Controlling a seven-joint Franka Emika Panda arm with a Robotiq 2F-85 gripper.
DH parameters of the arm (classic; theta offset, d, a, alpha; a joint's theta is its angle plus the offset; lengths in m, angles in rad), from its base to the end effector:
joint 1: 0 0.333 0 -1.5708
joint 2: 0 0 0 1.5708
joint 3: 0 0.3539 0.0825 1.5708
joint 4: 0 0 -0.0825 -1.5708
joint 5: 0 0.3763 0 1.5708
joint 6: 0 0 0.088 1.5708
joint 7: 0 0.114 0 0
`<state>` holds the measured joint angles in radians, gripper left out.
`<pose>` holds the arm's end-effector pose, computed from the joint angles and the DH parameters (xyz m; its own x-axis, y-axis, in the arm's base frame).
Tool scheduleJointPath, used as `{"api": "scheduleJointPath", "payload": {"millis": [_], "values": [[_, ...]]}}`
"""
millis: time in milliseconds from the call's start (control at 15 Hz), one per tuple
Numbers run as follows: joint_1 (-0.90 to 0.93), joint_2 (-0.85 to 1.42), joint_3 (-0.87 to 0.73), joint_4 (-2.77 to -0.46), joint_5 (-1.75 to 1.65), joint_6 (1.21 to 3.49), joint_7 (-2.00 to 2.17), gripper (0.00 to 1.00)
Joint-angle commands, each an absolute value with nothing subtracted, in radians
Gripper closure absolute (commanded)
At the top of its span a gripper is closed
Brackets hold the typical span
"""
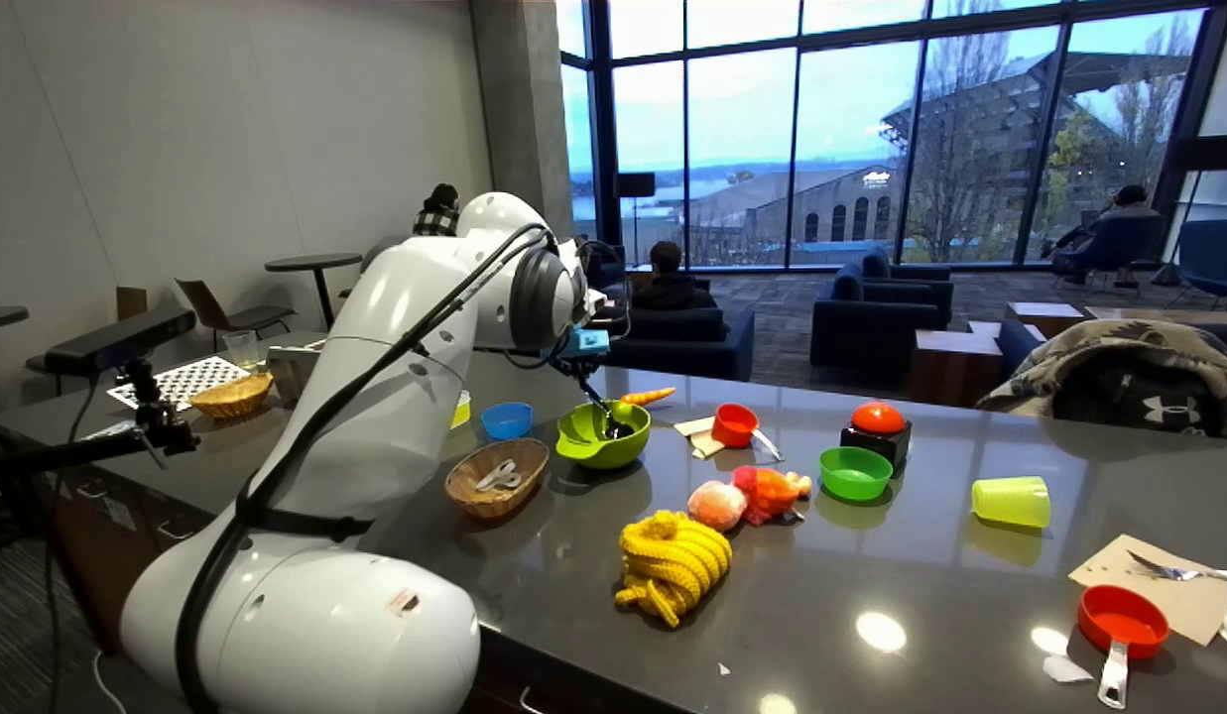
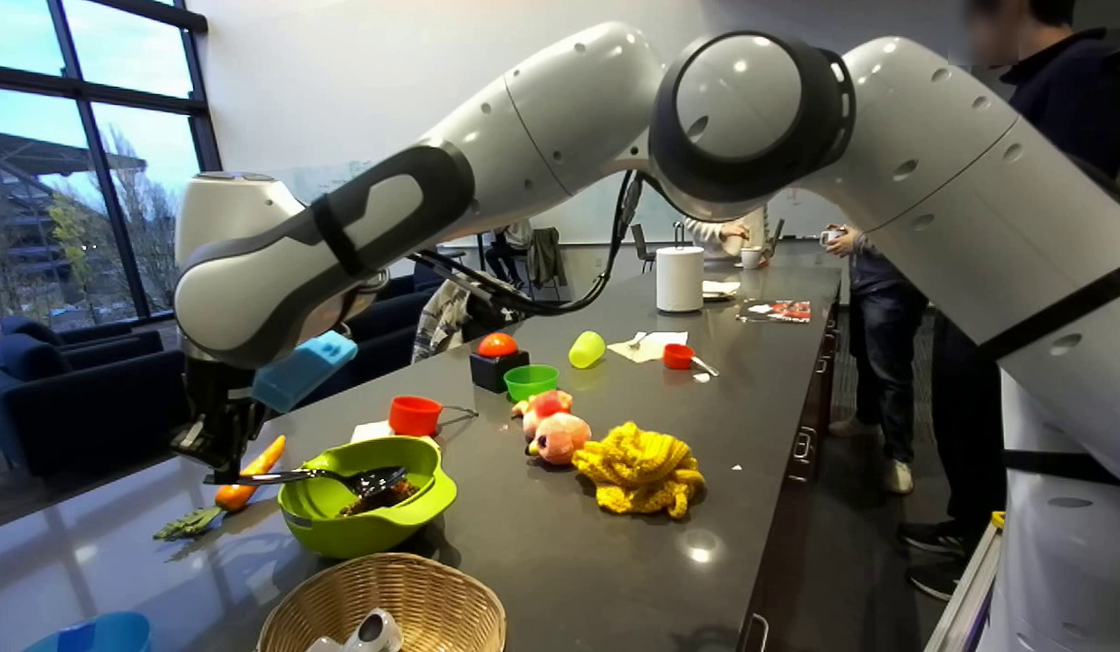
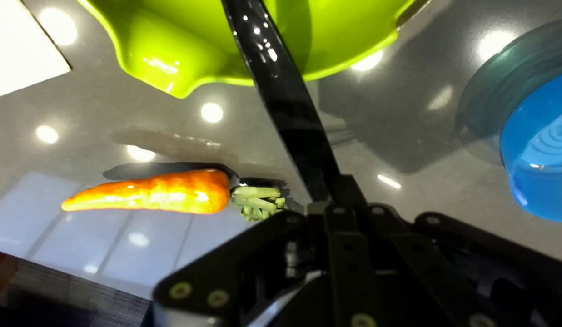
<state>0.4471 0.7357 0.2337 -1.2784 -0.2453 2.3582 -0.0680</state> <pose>0.6535 0.4527 0.3855 0.6387 0.6862 0.3483 0.7054 -0.7029 0.0912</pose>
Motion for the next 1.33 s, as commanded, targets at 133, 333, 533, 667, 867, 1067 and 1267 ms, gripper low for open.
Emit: {"api": "scheduleJointPath", "payload": {"millis": [133, 333, 533, 667, 867, 1067, 1267], "values": [[0.426, 0.750, 0.254, -1.255, -0.219, 2.347, -0.097, 0.63], [0.414, 0.757, 0.264, -1.257, -0.213, 2.353, -0.101, 0.44], [0.406, 0.764, 0.274, -1.257, -0.214, 2.352, -0.106, 0.23], [0.402, 0.769, 0.280, -1.252, -0.216, 2.350, -0.107, 0.09], [0.399, 0.776, 0.288, -1.243, -0.218, 2.345, -0.111, 0.00], [0.399, 0.781, 0.297, -1.232, -0.217, 2.338, -0.122, 0.00], [0.378, 0.784, 0.330, -1.228, -0.182, 2.345, -0.146, 0.00]]}}
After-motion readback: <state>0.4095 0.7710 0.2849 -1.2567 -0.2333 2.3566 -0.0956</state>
